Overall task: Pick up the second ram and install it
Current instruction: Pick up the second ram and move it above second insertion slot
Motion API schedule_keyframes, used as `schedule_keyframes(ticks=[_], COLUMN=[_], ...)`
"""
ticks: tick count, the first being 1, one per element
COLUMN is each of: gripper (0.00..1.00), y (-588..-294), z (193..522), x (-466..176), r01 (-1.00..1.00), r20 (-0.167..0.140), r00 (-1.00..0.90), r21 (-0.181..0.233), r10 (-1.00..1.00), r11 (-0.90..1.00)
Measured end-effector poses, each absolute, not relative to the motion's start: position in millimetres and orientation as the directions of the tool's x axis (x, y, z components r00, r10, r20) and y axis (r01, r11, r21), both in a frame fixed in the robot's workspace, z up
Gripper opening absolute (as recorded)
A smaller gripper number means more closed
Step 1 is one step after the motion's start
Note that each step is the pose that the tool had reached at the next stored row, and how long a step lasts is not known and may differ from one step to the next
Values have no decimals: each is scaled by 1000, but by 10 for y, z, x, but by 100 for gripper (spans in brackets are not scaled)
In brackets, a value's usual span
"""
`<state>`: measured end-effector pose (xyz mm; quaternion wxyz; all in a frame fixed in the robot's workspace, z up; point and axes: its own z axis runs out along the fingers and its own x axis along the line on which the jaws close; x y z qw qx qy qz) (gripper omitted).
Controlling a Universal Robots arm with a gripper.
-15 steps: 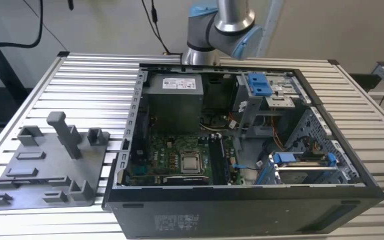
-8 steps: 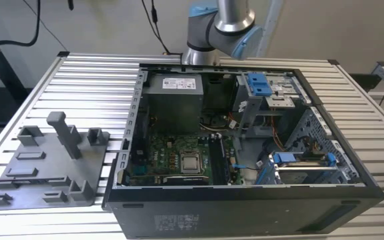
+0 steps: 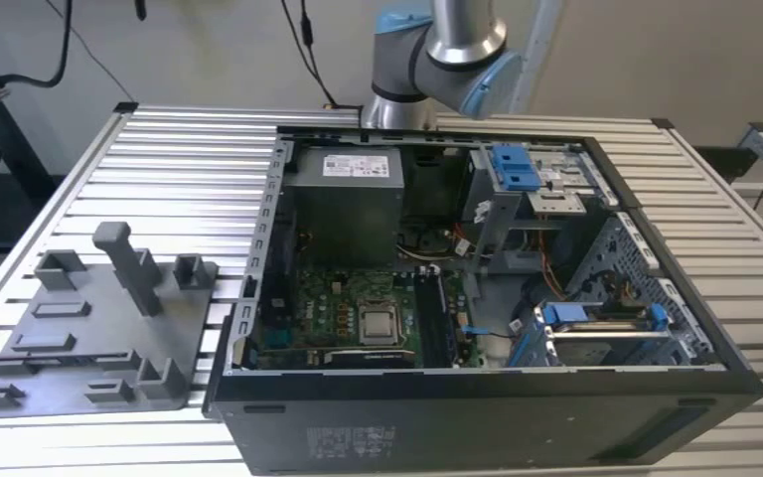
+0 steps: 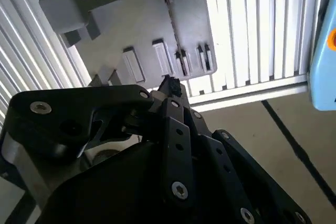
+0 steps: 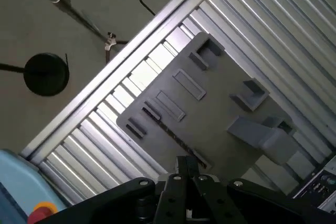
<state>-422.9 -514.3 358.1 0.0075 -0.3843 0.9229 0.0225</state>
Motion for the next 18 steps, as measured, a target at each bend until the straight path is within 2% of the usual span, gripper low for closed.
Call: schedule_keyframes(ticks=[18], gripper=[11], y=[-5143], z=[3521], x=[-4230], r01=[-897], r20=[-31], r00=[-441], r21=[36], r10=[-897], r11=[440])
